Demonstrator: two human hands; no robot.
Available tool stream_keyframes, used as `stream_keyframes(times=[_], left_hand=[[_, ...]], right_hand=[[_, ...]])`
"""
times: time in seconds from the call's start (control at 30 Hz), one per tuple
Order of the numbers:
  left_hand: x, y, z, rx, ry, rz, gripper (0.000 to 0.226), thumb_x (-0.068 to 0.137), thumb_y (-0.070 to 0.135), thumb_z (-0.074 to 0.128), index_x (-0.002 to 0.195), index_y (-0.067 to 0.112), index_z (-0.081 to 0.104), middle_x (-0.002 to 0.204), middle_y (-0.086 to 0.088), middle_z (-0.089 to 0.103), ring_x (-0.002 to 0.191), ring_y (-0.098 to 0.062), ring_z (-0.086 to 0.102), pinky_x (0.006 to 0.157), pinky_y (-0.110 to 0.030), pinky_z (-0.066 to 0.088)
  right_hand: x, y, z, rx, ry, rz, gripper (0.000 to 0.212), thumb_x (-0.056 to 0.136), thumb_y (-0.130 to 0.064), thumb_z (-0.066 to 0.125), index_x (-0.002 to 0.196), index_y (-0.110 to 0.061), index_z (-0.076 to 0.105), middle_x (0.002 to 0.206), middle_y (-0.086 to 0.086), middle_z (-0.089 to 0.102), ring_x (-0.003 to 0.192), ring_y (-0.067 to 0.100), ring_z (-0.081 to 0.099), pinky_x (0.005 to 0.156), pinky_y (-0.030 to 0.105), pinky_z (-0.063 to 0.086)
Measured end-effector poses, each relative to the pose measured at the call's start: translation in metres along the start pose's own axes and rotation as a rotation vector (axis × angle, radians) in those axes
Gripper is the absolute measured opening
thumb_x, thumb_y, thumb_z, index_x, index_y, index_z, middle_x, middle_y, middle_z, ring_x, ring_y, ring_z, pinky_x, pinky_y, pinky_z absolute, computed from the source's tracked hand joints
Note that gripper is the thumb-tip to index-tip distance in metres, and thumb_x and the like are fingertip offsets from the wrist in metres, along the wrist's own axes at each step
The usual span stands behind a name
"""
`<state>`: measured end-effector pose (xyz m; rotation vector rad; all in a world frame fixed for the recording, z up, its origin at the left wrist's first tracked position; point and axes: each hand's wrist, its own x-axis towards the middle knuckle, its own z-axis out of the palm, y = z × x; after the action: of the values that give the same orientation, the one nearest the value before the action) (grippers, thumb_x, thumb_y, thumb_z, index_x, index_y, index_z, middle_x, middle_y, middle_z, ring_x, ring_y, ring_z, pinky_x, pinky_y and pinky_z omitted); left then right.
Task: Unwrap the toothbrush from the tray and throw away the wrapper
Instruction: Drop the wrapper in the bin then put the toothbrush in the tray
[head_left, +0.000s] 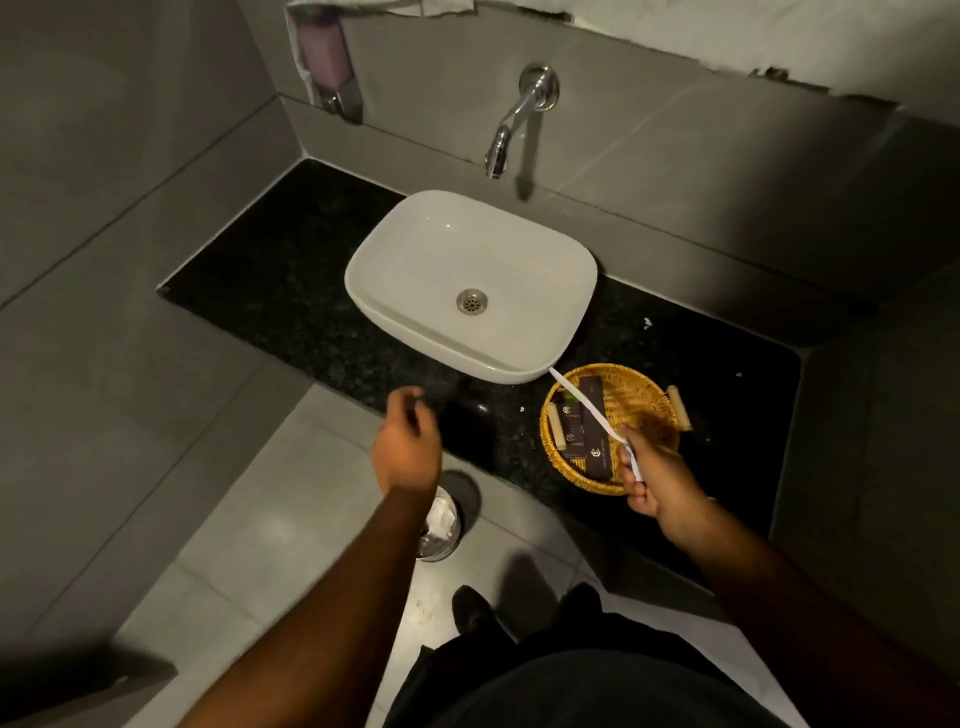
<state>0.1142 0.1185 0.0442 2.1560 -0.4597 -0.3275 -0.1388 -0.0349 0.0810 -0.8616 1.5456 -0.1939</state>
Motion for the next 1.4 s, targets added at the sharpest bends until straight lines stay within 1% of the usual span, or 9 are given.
stream_keyframes(times=[0.17,0.27,0.4,0.5,0.63,0.83,0.97,1.17,1.4], left_hand=[[-0.020,0.076,0.047,0.173,-0.178,0.866,0.032,0.107,0.030,0.049,0.135,0.023,0.063,0.119,-0.001,0.068,0.107,-0.025,0.061,0.090,-0.041,0.050],[-0.043,0.100,0.079,0.340,-0.480,1.117,0.054,0.107,0.031,0.044,0.160,0.020,0.046,0.152,-0.005,0.056,0.141,-0.025,0.050,0.117,-0.047,0.038],[-0.053,0.108,0.111,0.599,-0.689,1.005,0.056,0.098,0.026,0.053,0.154,0.022,0.053,0.140,-0.004,0.062,0.138,-0.027,0.054,0.127,-0.050,0.018],[-0.050,0.111,0.126,0.619,-0.738,0.902,0.044,0.100,0.024,0.053,0.142,0.028,0.064,0.133,-0.003,0.066,0.130,-0.028,0.060,0.121,-0.050,0.029],[-0.040,0.109,0.139,0.381,-0.893,0.505,0.035,0.109,0.026,0.048,0.137,0.019,0.068,0.128,-0.015,0.075,0.117,-0.037,0.070,0.102,-0.047,0.055],[-0.038,0.116,0.177,-0.104,-0.965,-0.244,0.033,0.114,0.015,0.045,0.128,-0.007,0.065,0.077,-0.021,0.058,0.062,-0.031,0.060,0.060,-0.035,0.051],[-0.020,0.118,0.193,-0.002,-1.003,-0.280,0.028,0.107,0.021,0.063,0.121,0.001,0.076,0.093,-0.016,0.070,0.071,-0.018,0.065,0.070,-0.031,0.054],[-0.009,0.108,0.220,0.063,-0.878,-0.321,0.028,0.104,0.025,0.068,0.125,0.009,0.077,0.099,-0.006,0.075,0.089,-0.022,0.073,0.083,-0.038,0.063],[-0.004,0.106,0.242,0.072,-0.897,-0.550,0.019,0.100,0.008,0.071,0.115,-0.004,0.072,0.082,-0.015,0.072,0.066,-0.024,0.071,0.056,-0.035,0.060]], right_hand=[[0.008,-0.002,-0.006,-0.172,0.112,-0.263,0.042,0.095,-0.044,0.067,0.065,-0.016,0.063,0.041,-0.007,0.048,0.031,0.003,0.042,0.037,0.018,0.032],[0.017,-0.009,-0.014,-0.305,0.125,-0.461,0.034,0.097,-0.027,0.068,0.081,0.001,0.078,0.068,-0.008,0.063,0.081,-0.006,0.066,0.081,0.031,0.057],[0.030,-0.028,-0.030,-0.355,0.110,-0.472,0.034,0.097,-0.027,0.068,0.090,0.003,0.080,0.150,-0.003,0.053,0.143,0.015,0.047,0.109,0.036,0.049],[0.031,-0.037,-0.041,-0.273,0.103,-0.388,0.041,0.098,-0.040,0.065,0.093,-0.002,0.078,0.118,0.000,0.069,0.074,0.003,0.057,0.051,0.015,0.049],[0.037,-0.046,-0.061,-0.147,0.059,-0.197,0.045,0.099,-0.057,0.053,0.101,-0.018,0.075,0.063,-0.002,0.048,0.051,0.009,0.042,0.043,0.019,0.033],[0.073,-0.037,-0.073,-0.022,-0.044,-0.230,0.016,0.105,-0.031,0.057,0.098,-0.025,0.071,0.095,-0.003,0.067,0.084,0.013,0.062,0.068,0.028,0.051],[0.100,-0.036,-0.071,-0.170,0.068,-0.323,0.024,0.096,-0.022,0.071,0.109,-0.003,0.078,0.146,-0.001,0.060,0.125,0.026,0.063,0.106,0.047,0.053],[0.124,-0.038,-0.064,-0.209,0.229,-0.325,0.011,0.091,-0.026,0.076,0.083,-0.018,0.074,0.092,-0.002,0.075,0.098,0.026,0.075,0.078,0.036,0.063],[0.150,-0.014,-0.054,-0.018,0.245,-0.192,0.028,0.091,-0.018,0.074,0.092,0.010,0.075,0.146,-0.003,0.064,0.111,0.029,0.073,0.089,0.042,0.062]])
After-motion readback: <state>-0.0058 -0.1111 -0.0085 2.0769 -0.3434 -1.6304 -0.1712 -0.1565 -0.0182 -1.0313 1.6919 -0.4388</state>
